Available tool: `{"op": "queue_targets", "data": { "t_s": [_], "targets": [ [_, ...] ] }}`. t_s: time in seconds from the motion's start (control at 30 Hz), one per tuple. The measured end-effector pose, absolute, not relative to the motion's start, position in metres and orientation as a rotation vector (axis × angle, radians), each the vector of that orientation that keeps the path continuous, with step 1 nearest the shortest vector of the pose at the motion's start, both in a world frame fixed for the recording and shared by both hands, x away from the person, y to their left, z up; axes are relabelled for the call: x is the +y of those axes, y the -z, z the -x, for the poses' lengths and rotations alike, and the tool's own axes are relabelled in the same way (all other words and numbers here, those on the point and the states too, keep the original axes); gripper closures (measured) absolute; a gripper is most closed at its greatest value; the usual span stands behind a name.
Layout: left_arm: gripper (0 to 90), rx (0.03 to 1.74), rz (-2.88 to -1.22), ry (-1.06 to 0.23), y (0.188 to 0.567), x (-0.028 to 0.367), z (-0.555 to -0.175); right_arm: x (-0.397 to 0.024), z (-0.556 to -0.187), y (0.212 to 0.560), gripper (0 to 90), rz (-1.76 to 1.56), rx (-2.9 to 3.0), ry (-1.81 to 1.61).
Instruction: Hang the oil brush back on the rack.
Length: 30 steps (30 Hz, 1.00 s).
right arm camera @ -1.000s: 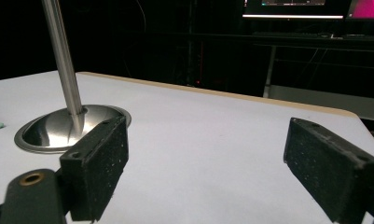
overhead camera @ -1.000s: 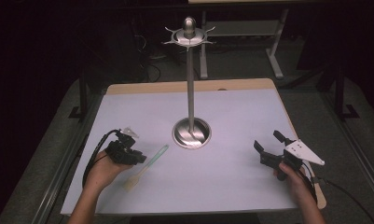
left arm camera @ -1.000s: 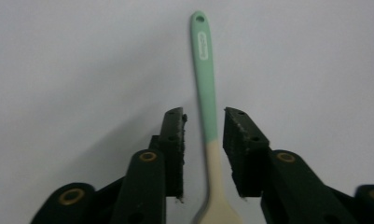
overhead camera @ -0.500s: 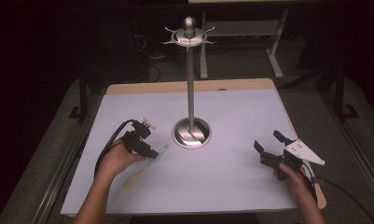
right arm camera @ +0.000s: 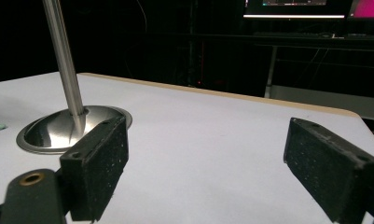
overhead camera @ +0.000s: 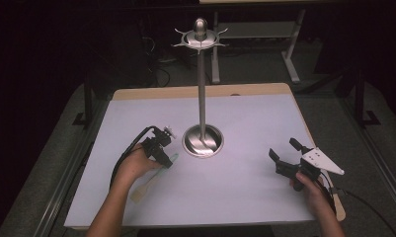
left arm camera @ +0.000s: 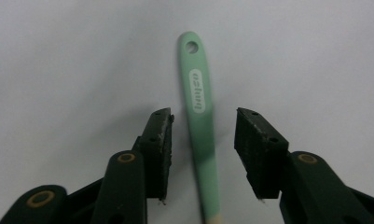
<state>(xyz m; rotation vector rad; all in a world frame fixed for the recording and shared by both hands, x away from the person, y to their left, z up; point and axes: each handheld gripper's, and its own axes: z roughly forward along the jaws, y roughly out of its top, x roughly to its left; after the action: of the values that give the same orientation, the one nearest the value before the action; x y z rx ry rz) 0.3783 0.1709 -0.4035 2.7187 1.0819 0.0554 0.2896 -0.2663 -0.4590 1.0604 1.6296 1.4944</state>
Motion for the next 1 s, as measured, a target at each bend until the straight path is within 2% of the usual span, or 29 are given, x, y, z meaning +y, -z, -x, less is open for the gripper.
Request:
{"op": "queue_targets", "data": {
  "t_s": [0.5, 1.0],
  "targets": [
    [71.2, 1.107, -2.763, -0.074, 0.413, 0.161, -0.378, -0.266, -0.29, 0.459, 13.4, -1.063, 1.629, -1.497],
    [77.0, 1.143, -2.794, -0.114, 0.413, 0.155, -0.376, -0.266, -0.29, 0.459, 13.3, -1.061, 1.632, -1.496]
  ]
}}
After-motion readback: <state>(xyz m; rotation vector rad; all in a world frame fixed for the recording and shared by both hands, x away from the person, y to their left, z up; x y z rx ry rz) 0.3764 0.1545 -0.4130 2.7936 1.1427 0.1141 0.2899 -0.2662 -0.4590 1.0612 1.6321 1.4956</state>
